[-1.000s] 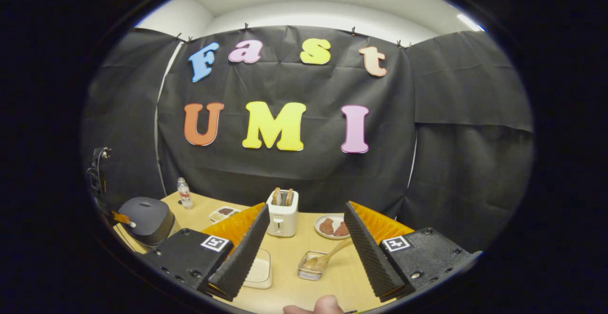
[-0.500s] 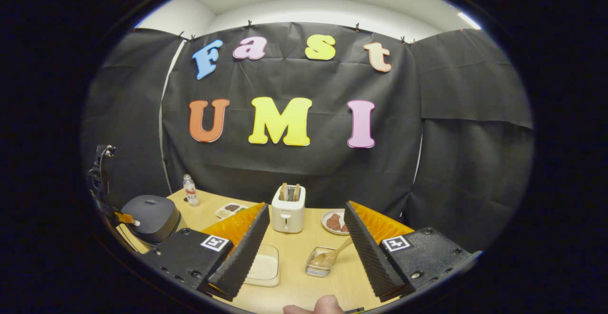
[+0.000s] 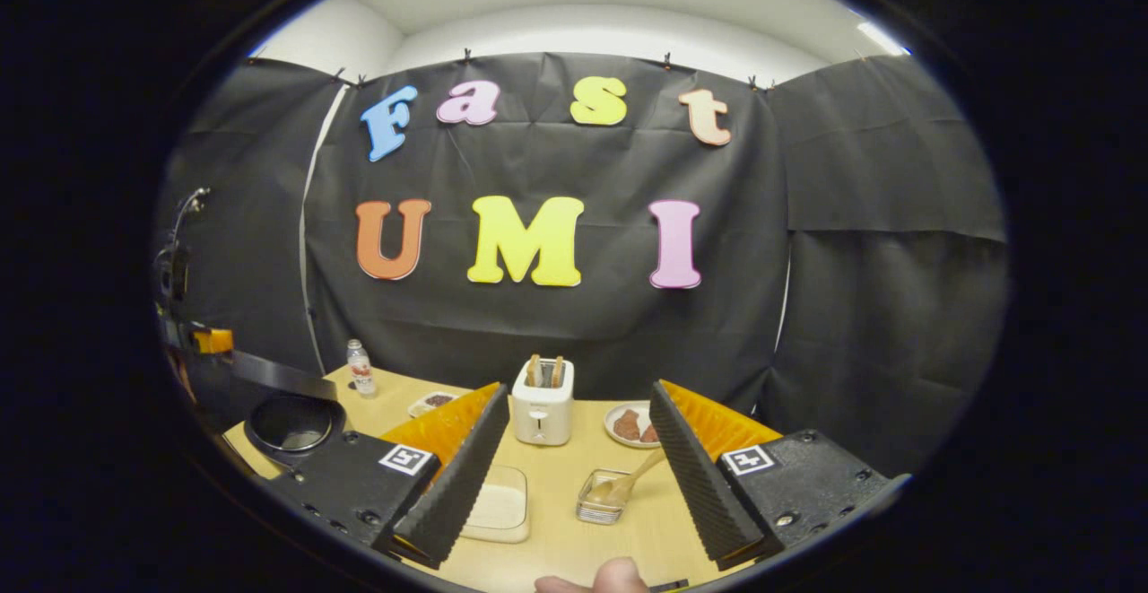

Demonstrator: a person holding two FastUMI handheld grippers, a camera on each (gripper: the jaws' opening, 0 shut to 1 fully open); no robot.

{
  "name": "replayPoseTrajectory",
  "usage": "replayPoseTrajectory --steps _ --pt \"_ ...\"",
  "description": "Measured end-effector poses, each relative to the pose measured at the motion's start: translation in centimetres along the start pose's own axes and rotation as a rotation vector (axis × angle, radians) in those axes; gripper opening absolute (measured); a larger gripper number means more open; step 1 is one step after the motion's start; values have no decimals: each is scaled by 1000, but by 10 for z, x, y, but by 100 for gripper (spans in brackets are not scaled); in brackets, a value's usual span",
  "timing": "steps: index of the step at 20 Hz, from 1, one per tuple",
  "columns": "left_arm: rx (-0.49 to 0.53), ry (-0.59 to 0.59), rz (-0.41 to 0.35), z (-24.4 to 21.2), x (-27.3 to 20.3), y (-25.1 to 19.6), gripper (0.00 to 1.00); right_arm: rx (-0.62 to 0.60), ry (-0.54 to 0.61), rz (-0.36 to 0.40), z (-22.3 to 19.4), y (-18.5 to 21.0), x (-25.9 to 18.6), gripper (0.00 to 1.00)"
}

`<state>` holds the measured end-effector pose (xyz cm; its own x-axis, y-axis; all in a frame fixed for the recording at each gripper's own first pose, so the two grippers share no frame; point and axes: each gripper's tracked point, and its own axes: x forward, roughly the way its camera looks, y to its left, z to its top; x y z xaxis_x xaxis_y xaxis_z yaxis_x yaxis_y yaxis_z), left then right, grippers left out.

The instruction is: Close the left gripper, press the button to open the rice cooker; take a wooden spoon from the chopstick holder with the right hand, scoop a spoonful of rice and pour it into the rice cooker, then put the wooden spoon back into the chopstick holder.

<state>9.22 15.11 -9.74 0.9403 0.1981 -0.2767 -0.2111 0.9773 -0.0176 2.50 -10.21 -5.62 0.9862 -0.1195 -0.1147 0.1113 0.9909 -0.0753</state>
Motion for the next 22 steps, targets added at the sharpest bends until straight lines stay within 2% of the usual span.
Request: replayPoseTrajectory --steps 4,8,10,11,12,17,22 --pt "-13 -124 -38 43 -29 -11 0 -1 -23 -9 9 -7 -8 100" --pt "-31 -157 -76 57 -62 -27 0 -11 -30 -9 11 -9 -14 100" --pt "-45 -172 -122 62 -77 -37 0 -19 -40 -10 13 -10 -17 100" --pt "-47 -177 -138 63 -83 -40 16 -19 -40 -12 12 -12 -18 100" --pt "-49 -182 -148 64 -87 -41 23 -17 -38 -13 10 -13 -19 100" --pt "-26 -193 -156 56 -113 -47 96 1 15 -8 -10 -27 -19 100" --pt "-12 -219 -189 55 -126 -60 94 11 97 1 -43 -44 0 100"
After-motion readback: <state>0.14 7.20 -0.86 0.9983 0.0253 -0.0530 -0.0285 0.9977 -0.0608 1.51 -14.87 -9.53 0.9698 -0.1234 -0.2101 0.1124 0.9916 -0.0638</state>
